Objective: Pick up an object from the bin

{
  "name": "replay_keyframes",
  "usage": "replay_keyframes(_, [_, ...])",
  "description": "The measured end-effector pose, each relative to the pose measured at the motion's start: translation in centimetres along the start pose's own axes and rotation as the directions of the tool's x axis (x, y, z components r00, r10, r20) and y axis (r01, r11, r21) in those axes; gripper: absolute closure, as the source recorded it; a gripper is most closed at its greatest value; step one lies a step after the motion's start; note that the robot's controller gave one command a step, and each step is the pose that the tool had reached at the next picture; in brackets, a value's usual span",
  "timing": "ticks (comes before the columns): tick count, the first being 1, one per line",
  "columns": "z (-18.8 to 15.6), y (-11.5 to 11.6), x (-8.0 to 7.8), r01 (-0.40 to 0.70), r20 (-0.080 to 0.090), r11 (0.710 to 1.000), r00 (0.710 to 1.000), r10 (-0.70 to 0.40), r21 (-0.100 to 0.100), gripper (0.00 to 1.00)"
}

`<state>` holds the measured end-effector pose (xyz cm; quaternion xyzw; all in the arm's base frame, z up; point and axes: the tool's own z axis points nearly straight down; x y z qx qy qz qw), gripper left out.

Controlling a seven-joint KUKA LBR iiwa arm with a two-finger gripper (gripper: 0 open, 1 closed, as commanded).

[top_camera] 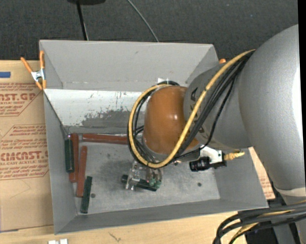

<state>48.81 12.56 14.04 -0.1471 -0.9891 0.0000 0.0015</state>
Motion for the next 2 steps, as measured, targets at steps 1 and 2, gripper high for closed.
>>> replay_keyframes(1, [-1.13,0.02,-0.01,0.000,0.001,1.000,1.000,0.000,-0.001,1.00])
replay_keyframes(2, [-2.07,0.03,0.00,0.001,0.001,1.000,1.000,-0.001,-0.001,1.00])
